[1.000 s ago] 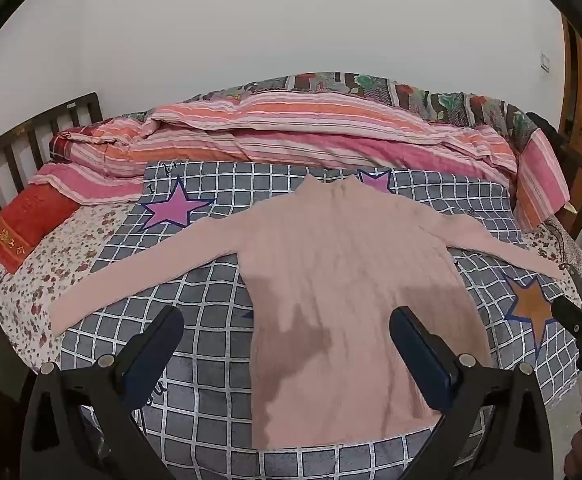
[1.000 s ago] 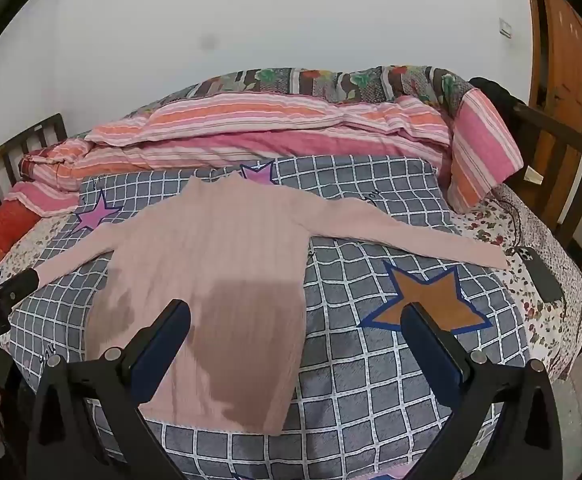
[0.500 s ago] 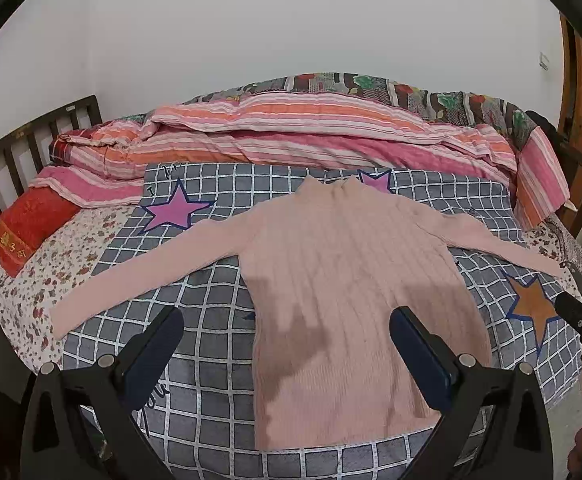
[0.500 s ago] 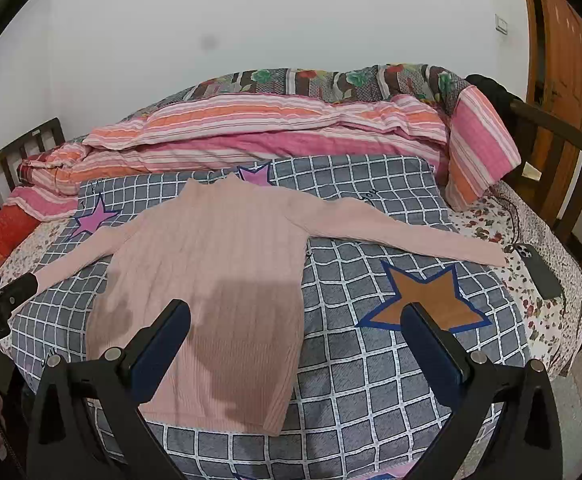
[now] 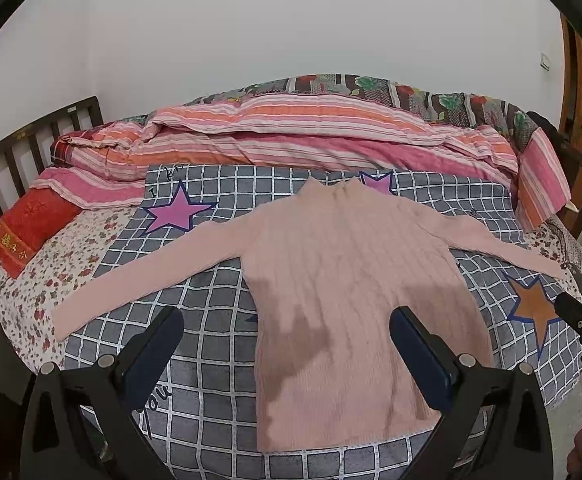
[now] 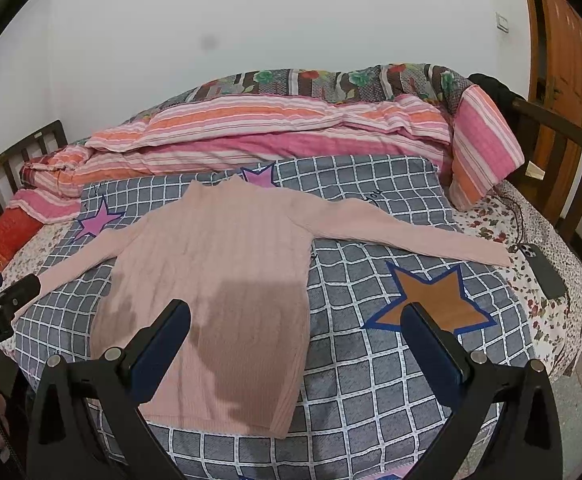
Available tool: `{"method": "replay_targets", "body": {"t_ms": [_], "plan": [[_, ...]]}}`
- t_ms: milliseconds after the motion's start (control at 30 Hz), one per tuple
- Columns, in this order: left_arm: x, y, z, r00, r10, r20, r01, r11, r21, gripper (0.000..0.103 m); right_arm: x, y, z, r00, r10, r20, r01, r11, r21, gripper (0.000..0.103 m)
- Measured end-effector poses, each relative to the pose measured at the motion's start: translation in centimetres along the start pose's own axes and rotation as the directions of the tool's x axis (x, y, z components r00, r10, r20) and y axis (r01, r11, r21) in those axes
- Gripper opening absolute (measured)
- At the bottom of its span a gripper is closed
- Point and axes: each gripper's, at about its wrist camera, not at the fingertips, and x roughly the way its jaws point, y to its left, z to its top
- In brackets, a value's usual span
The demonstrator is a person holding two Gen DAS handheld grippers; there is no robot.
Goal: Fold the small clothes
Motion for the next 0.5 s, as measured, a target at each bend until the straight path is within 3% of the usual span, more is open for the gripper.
{"method": "replay_targets", "body": {"t_ms": [500], "plan": [[0.08,-0.08,0.13,1.0,0.0,-0.004,0.0,1.0,-0.005,0.103,-0.1,-0.08,-0.1,1.0,0.004,0.003,-0.004,1.0,0.006,0.103]]}}
